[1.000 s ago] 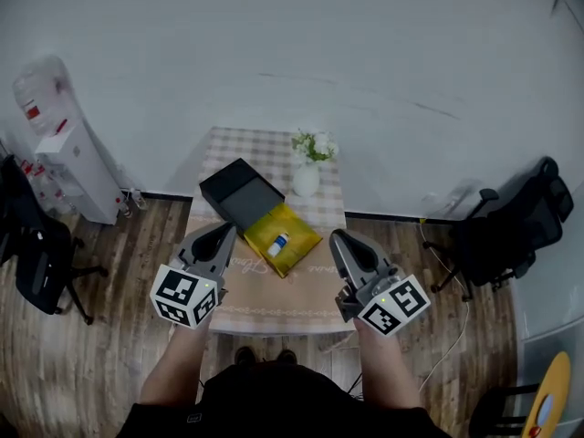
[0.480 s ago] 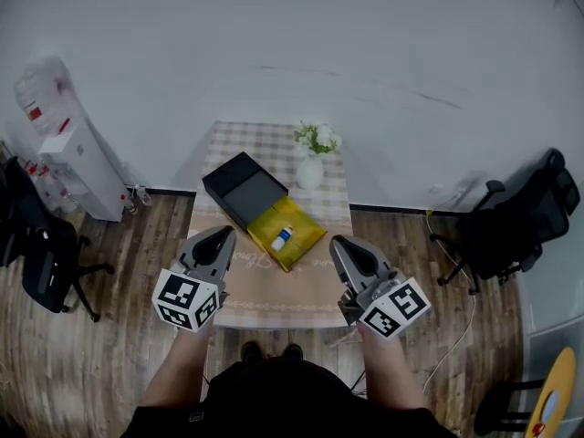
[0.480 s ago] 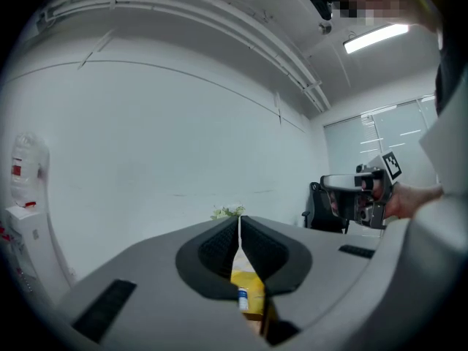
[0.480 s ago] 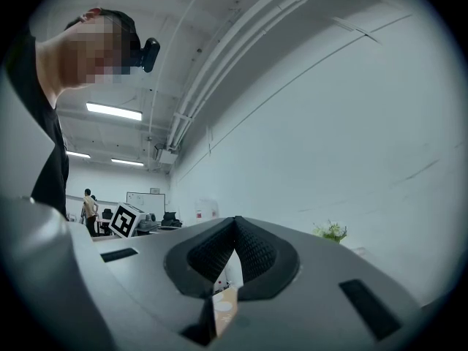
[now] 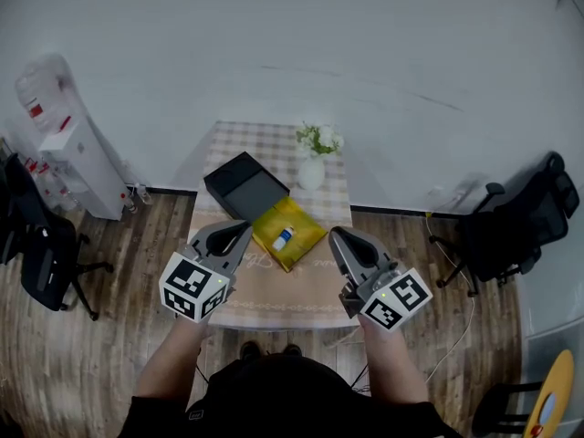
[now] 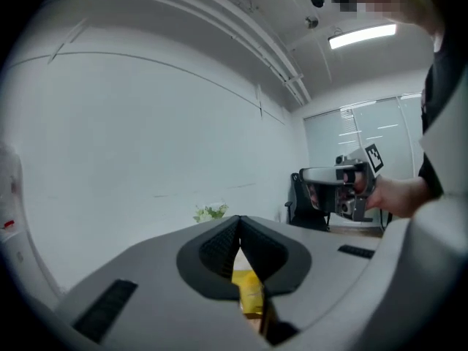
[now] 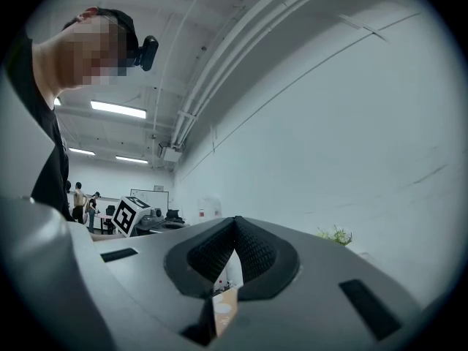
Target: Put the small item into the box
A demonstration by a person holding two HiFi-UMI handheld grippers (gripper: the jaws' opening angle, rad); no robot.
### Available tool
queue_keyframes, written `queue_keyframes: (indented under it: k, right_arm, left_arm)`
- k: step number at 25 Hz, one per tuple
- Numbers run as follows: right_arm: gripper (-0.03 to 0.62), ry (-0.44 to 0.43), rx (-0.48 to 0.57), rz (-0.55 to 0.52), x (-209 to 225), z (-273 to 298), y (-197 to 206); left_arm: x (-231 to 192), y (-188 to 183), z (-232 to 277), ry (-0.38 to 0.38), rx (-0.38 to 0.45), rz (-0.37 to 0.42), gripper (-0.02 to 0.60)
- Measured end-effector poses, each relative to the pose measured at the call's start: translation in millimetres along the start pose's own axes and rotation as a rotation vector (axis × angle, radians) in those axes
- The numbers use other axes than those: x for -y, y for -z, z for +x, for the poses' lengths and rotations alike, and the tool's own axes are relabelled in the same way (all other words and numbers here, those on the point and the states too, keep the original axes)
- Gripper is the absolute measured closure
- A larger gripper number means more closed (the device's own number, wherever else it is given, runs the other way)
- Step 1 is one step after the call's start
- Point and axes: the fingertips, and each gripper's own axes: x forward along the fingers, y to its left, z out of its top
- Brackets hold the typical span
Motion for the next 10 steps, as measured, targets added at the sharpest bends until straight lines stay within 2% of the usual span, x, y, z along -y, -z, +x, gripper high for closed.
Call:
queue_keyframes:
  k: [4,10]
  right_arm:
    - [0.559,0.003,0.000,0.015,-2.1,2.0,4.0]
    - [0.559,0.007,-0.005,0.027,-5.5,2.3,9.7]
  left_arm:
    - [-5.9,-12.1,-3.2,-0.025,0.082,0.005,0.568]
    - [-11.1,-13.6,-12.8,-0.027,0.212,-0.073,0.568]
